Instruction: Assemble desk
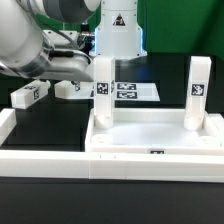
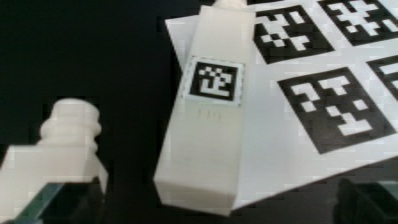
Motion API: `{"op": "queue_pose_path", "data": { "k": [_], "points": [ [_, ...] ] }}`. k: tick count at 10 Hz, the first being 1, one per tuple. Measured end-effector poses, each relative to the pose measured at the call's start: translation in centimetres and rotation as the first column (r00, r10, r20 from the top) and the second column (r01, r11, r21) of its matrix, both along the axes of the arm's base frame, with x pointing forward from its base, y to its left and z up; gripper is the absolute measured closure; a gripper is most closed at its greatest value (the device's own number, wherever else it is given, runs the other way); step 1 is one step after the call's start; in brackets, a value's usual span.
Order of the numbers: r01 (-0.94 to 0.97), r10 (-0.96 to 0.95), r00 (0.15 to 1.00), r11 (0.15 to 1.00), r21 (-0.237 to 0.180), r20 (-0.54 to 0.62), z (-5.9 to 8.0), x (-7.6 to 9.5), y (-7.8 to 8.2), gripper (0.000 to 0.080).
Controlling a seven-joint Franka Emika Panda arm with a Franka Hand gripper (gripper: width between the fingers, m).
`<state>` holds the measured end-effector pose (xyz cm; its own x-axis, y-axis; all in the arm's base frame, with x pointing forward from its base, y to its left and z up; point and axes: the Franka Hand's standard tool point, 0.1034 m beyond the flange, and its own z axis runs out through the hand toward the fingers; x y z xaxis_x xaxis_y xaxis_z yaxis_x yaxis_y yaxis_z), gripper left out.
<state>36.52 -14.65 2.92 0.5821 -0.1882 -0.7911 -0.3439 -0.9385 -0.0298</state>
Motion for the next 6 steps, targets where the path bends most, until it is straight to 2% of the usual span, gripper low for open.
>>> {"op": "queue_pose_path", "data": {
  "k": [2, 6],
  "points": [
    [0.03, -0.03, 0.999, 1.0, 0.008, -0.028, -0.91, -0.84, 0.34, 0.015],
    [0.026, -0.026, 0.999, 1.0, 0.008, -0.031, -1.17, -0.89, 0.38, 0.015]
  ]
}}
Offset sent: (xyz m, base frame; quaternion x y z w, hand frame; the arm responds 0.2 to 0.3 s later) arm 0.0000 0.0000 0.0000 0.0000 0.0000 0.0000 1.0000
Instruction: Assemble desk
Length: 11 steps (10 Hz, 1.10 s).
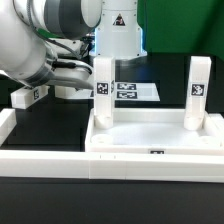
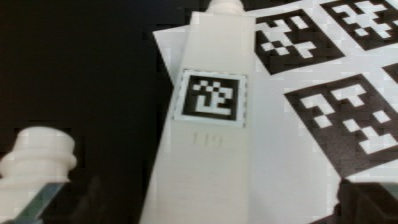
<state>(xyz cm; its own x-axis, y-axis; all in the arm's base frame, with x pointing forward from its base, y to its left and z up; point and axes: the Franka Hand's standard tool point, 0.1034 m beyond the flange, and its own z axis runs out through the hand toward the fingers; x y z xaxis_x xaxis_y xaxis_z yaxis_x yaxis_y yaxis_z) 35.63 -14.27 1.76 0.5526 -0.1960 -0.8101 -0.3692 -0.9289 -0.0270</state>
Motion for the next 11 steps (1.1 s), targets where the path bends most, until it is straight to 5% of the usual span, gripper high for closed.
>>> {"op": "queue_pose_path", "data": {
  "k": [7, 9, 11],
  "points": [
    [-0.003, 0.003, 1.0, 1.0, 0.005, -0.027, -0.61, -0.4, 0.26, 0.0163],
    [-0.007, 0.008, 1.0, 1.0, 0.005, -0.027, -0.62, -0.34, 0.42, 0.0508],
    [-0.013, 0.014, 1.0, 1.0, 0.007, -0.027, -0.63, -0.28, 0.66, 0.0511]
  ]
}}
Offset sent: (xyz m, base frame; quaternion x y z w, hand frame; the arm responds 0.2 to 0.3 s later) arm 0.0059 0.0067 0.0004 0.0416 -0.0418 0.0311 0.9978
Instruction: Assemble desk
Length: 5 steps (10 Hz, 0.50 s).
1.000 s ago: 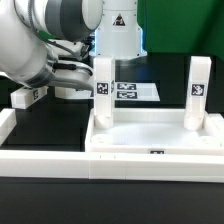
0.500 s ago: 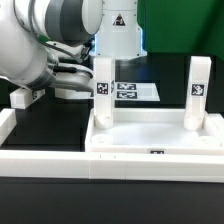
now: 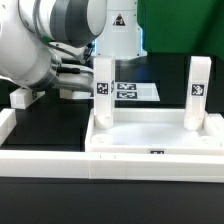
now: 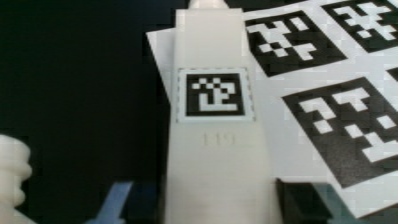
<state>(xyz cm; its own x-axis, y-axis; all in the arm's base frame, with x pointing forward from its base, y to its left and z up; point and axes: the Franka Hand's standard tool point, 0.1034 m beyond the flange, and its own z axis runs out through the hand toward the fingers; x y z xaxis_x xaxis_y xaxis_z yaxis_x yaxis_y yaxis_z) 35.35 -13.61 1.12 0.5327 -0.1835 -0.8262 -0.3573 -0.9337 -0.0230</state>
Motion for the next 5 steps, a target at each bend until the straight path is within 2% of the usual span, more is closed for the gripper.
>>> {"op": "queue_pose_path", "data": {
  "k": [3, 4, 5],
  "points": [
    [-0.011, 0.011, 1.0, 1.0, 0.002, 0.003, 0.0, 0.2, 0.2, 0.0511],
    [-0.061, 0.061, 0.998, 0.998, 0.015, 0.016, 0.4, 0.5, 0.0, 0.0511],
    [-0.127, 0.125, 0.991, 0.991, 0.048, 0.056, 1.3, 1.4, 0.2, 0.0511]
  ]
}}
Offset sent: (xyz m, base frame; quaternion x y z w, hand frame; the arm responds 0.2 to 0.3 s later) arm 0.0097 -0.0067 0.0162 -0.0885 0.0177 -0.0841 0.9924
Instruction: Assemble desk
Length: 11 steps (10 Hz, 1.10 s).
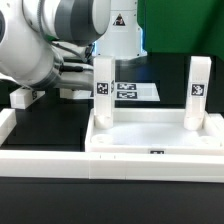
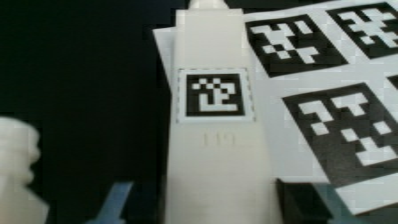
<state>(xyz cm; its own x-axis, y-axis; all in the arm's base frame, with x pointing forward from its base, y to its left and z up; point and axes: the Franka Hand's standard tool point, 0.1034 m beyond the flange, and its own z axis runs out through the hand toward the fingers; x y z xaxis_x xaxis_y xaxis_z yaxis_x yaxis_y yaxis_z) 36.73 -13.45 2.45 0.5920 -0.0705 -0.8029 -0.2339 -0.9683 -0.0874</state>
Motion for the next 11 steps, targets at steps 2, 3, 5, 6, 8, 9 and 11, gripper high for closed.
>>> {"op": "queue_pose_path", "data": {
  "k": [2, 3, 5, 6, 8, 9, 11],
  "points": [
    [-0.034, 0.032, 0.998, 0.999, 0.042, 0.045, 2.2, 1.4, 0.6, 0.0511],
    [-0.032, 0.029, 0.999, 0.998, 0.05, 0.045, 3.1, 1.7, 0.6, 0.0511],
    [-0.042, 0.038, 0.997, 0.997, 0.071, 0.06, 5.7, 3.4, 0.8, 0.0511],
    [-0.042, 0.038, 0.997, 0.997, 0.066, 0.064, 5.1, 3.3, 0.7, 0.0511],
    [-0.044, 0.039, 0.996, 0.997, 0.059, 0.08, 4.9, 3.5, 0.6, 0.0511],
    [-0.044, 0.04, 0.996, 0.997, 0.058, 0.081, 4.9, 3.6, 0.6, 0.0511],
    [-0.044, 0.036, 0.981, 0.998, 0.041, 0.189, 6.9, 6.1, 0.2, 0.0509]
  ]
}}
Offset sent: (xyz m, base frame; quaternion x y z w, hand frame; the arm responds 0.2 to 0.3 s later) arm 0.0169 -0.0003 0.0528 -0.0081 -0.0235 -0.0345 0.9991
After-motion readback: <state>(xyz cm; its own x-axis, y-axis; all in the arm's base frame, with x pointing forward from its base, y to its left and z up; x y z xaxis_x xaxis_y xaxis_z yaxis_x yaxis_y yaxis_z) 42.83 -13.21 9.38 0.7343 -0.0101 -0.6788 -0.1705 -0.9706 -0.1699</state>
